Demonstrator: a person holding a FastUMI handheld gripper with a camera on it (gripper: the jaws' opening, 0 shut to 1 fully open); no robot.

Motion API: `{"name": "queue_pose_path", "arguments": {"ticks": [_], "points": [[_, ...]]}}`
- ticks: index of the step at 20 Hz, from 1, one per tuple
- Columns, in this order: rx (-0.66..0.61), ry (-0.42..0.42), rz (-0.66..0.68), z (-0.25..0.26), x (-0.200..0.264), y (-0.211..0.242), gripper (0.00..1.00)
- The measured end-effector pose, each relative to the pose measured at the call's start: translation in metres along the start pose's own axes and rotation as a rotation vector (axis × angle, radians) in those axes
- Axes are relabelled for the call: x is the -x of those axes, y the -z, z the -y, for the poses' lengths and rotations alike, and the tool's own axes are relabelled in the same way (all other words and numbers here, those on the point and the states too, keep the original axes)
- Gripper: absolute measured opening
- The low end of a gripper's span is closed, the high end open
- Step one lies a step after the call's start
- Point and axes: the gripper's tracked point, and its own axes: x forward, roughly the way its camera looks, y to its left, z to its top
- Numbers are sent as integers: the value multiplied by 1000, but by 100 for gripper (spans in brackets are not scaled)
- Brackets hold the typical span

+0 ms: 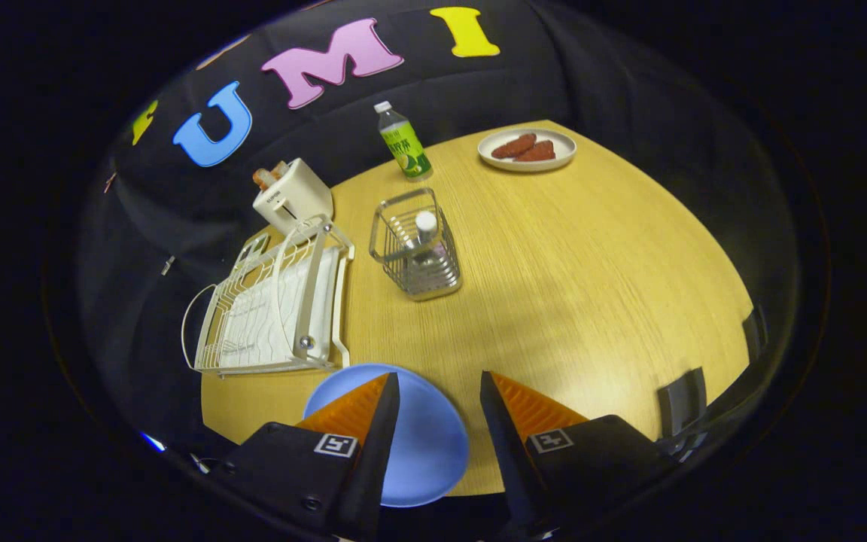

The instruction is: Take the plate from the dish rack, then take the spoon from the basket and place it into the plate.

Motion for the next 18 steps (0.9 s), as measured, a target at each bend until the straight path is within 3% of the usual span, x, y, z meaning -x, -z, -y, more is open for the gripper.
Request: {"name": "queue_pose_path", "arguments": {"ticks": [5, 12, 15, 16, 18], "points": [[179, 24, 120, -11, 9, -67, 78], [289, 41, 97, -7, -25, -101, 84], [318, 31, 63, -4, -43, -102, 75], [327, 31, 53, -4, -49, -102, 65], [335, 20, 39, -6, -55, -100, 56]]}}
